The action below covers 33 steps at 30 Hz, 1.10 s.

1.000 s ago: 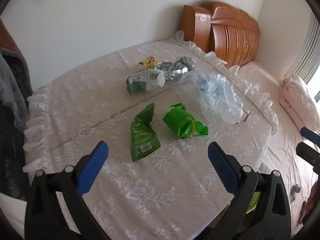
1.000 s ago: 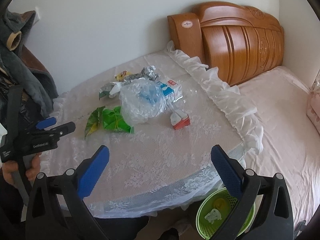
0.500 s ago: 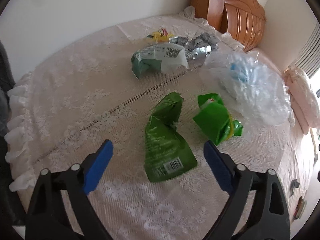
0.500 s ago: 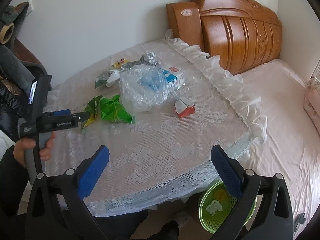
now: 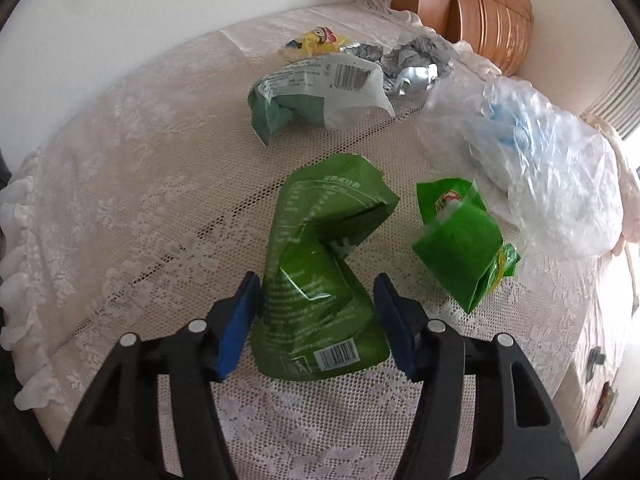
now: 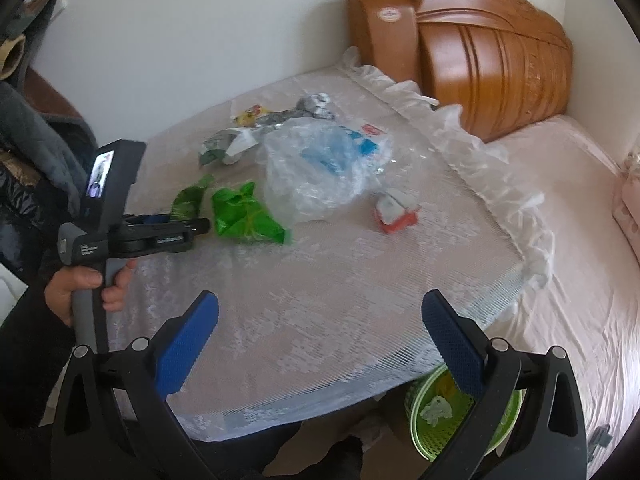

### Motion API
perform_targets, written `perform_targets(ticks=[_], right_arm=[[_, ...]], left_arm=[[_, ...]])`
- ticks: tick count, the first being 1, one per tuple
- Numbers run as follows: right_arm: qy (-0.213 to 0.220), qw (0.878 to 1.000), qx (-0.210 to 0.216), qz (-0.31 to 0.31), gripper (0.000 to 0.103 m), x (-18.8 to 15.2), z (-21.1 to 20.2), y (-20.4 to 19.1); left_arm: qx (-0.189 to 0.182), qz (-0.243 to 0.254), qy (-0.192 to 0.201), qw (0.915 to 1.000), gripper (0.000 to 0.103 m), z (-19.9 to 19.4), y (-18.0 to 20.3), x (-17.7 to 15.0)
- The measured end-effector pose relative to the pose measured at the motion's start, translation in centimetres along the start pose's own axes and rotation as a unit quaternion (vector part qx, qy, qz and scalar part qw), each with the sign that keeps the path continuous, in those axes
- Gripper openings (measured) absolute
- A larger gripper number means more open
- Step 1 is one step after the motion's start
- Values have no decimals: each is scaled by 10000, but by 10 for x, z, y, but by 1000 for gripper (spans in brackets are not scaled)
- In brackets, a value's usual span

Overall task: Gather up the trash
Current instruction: 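Grasp the green snack bag with the left tool while the right tool grasps the green wrapper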

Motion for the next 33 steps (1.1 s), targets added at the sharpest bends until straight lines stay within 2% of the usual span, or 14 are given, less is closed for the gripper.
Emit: perform_targets(ticks=[6,11,14,17,22,27,33], right_arm=[[-121,9985,403,-360,101,7,20,-32],[-275,9932,914,-671,101,13,47,-64],[-357,9894,997,-993,101,19,72,-81],[-427,9860,891,-1341,101,24,95,-92],[-278,9814,496,-1833,101,33,125,-100],[-364,9752,281,-2164,101,33,159,-99],[-320,9725,174,-2301,100,31,173,-103]], left_arm=[[-77,-180,81,9998,55,-3,-8,0],[-83,-309,208,9993,55,-17,-22,-7],[-41,-409,269,9988,55,-26,-34,-13],[-46,-559,317,9979,55,-35,-44,-18],[-12,-821,437,9957,55,-58,-64,-31],[11,-1031,549,9932,55,-81,-73,-40],[34,-1122,627,9917,55,-96,-74,-48]])
Point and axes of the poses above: each gripper's, at about its wrist camera, not at the fingertips, and z roughly the way its jaws point, y to its right, x to its top, the point moved 6 cm from there along z, roughly the way its jaws point, and after that the axes turned 7 degrees about y, right-handed, at the moved point
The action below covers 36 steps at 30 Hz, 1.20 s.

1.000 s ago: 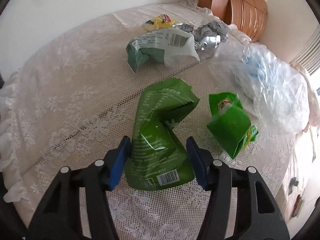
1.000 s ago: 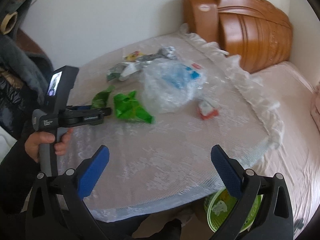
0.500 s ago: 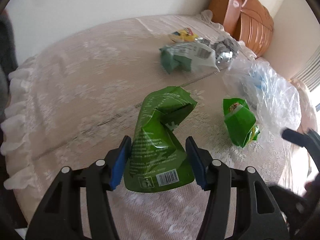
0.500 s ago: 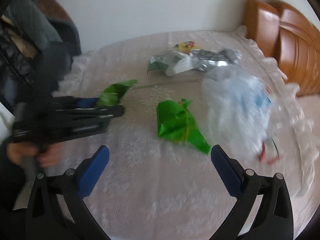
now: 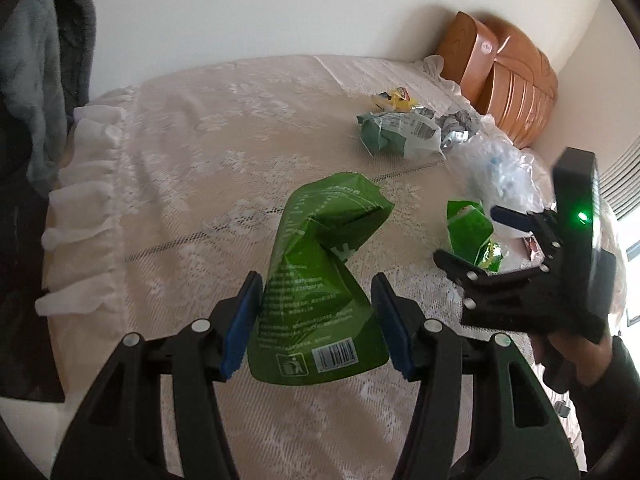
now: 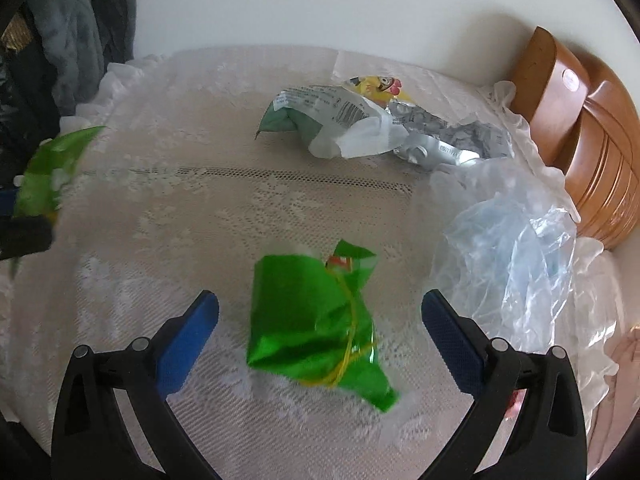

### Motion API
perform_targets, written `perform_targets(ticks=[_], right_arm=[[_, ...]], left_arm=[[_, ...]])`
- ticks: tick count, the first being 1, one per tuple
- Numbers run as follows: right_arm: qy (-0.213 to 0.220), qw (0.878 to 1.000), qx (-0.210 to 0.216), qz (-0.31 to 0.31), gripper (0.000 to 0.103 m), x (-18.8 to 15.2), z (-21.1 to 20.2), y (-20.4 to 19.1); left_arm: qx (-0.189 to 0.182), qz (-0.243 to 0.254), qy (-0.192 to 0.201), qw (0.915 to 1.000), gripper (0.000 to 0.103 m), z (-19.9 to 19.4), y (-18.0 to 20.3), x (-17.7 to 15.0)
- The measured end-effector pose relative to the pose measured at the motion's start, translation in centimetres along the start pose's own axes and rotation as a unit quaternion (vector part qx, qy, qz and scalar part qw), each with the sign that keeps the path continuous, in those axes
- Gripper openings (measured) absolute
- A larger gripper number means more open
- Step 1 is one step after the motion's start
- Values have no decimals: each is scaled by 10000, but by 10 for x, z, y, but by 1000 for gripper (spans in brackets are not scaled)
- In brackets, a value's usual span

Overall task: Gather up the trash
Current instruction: 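Grasp the green snack bag with the left tool while the right tool grasps the green wrapper, then carry both green wrappers to the wastebasket and release them inside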

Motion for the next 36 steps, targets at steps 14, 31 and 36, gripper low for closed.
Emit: perform_targets(ticks=[14,31,36], right_arm=[[74,9924,639,1047,55,-4,-21,15],[570,9593,851,2631,55,-70,-144,81],[540,9512,101,3036,55,-133,-182,126]], left_arm=[[-3,53,-12,10000,55,-7,2,-7],[-833,1206,-66,9892,55,-18,120,-8],[-1365,1759,-142,9748,55,-24,191,-21]])
Point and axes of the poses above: each gripper's, at about its wrist camera, not at the fingertips, and z roughly the way its jaws point, y to its right, x to its top, the point moved 6 cm from there along z, roughly the way its jaws point, and after that the axes turned 7 degrees about y, right-handed, at the moved point
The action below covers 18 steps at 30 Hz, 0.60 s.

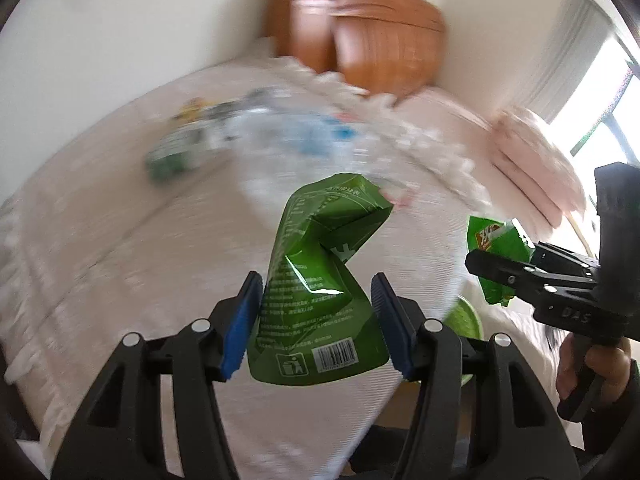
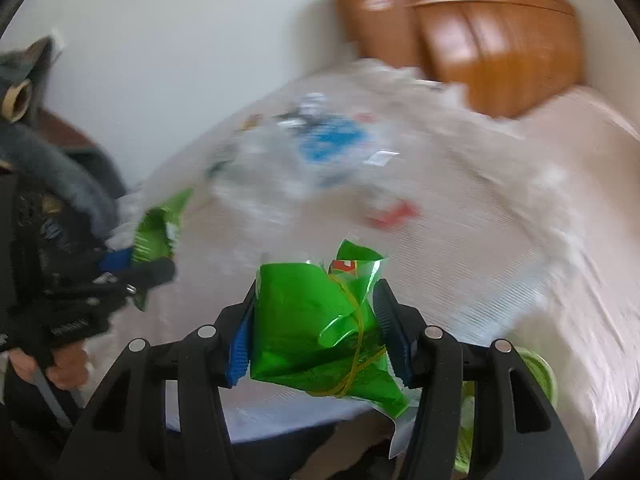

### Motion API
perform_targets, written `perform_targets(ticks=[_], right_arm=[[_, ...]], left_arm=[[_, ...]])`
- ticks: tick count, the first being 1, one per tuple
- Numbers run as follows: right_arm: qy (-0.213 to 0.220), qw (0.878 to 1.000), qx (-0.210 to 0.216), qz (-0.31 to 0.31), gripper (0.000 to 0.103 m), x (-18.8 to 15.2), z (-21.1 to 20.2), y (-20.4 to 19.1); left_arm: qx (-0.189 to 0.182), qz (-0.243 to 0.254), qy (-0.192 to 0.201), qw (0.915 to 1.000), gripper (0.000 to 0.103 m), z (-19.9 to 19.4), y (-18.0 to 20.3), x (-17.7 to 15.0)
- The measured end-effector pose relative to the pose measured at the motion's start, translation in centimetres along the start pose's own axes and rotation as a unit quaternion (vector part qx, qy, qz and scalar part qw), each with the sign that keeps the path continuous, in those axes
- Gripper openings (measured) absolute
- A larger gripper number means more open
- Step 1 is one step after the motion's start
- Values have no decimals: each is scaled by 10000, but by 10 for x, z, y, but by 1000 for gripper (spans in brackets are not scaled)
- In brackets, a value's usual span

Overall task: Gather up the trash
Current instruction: 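Carry both green wrappers to the wastebasket and release them inside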

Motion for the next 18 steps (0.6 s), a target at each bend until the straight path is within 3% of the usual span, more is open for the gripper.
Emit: perform_targets(ticks=[8,16,18], right_arm=[[372,9912,-1049,720,56,-35,-71,105],[176,9808,-1596,1103,56,-81,-72,169],[8,9774,-1679,1288,71,-96,-61,183]], left_arm=[[-736,859,-111,9935,55,21,109,4],[-1074,1474,-327,9827,55,31,177,-5],[-1099,1568,-403,9807,55,35,187,-8]])
Point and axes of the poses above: each gripper's, at about its wrist camera, not at the fingertips, and z roughly the way its jaws point, y to its right, x to its top, the point moved 6 cm from there along z, roughly the way its jaws point, and after that the axes turned 7 degrees about y, right-handed, at the moved point
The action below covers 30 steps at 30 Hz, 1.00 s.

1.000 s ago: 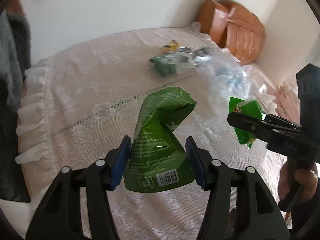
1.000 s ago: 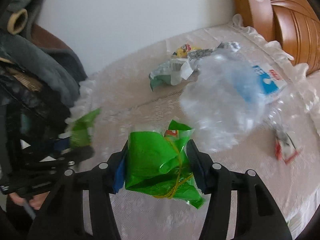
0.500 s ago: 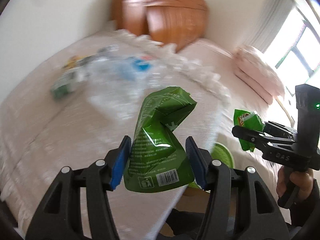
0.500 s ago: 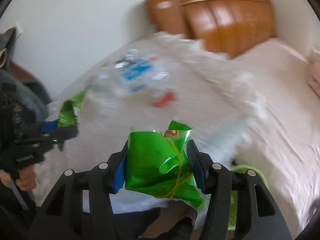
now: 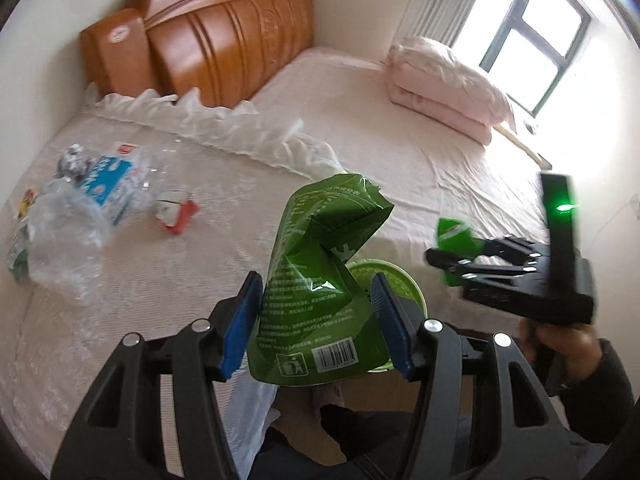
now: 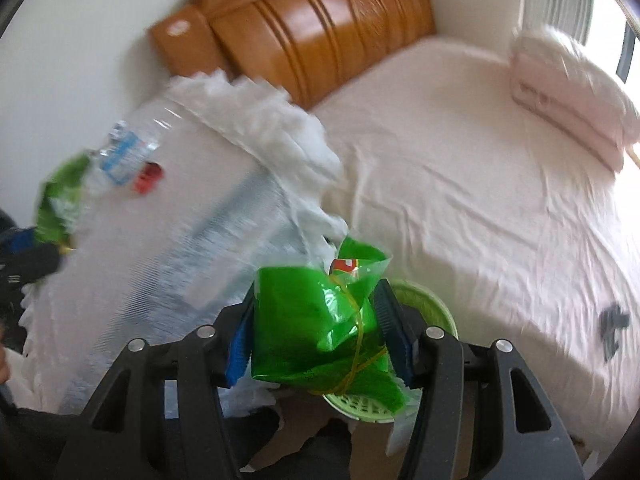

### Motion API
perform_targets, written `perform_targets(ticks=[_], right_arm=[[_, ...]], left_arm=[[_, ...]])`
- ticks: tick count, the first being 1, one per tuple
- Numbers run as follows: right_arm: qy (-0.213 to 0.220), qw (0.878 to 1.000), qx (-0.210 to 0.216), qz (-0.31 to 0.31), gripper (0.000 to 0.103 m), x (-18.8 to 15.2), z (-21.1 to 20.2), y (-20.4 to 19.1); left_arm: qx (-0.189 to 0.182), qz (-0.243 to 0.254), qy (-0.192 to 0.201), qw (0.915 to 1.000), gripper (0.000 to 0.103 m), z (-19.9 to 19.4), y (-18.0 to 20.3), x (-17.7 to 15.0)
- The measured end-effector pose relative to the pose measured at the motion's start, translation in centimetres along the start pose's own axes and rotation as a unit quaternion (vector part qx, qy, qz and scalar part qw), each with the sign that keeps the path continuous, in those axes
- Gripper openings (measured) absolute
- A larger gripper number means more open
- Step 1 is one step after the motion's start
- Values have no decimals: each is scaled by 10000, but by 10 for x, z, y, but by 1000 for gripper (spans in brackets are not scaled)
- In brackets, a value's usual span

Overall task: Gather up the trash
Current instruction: 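Carry both green wrappers to the wastebasket and release them inside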

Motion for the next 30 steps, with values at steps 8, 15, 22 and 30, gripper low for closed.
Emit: perform_targets(ticks=[8,15,22,30], right_arm=[[-621,9943,-427,760,94,-34,30,58],[-449,9922,-773,863,99,-31,0,107],[-342,9898,-918,1036,99,-33,-22,144],[-375,9880,-922,1181,99,-46,-23,160]], left_arm=[[-107,342,-343,9988,55,23,33,-8],[-334,585,-748,9949,55,66,74,-11],[-542,816,-1144,9886,57,116,117,-21],[-438,1116,-1698,9782,93,157,143,-49]])
Point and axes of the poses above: each gripper's, at about its wrist camera, not at the fingertips, and z roughly the way its jaws point, y to its right, x to its top, the point moved 6 cm from there along z, roughly the way its jaws point, and after that the axes turned 7 degrees about y, right-handed, at the moved point
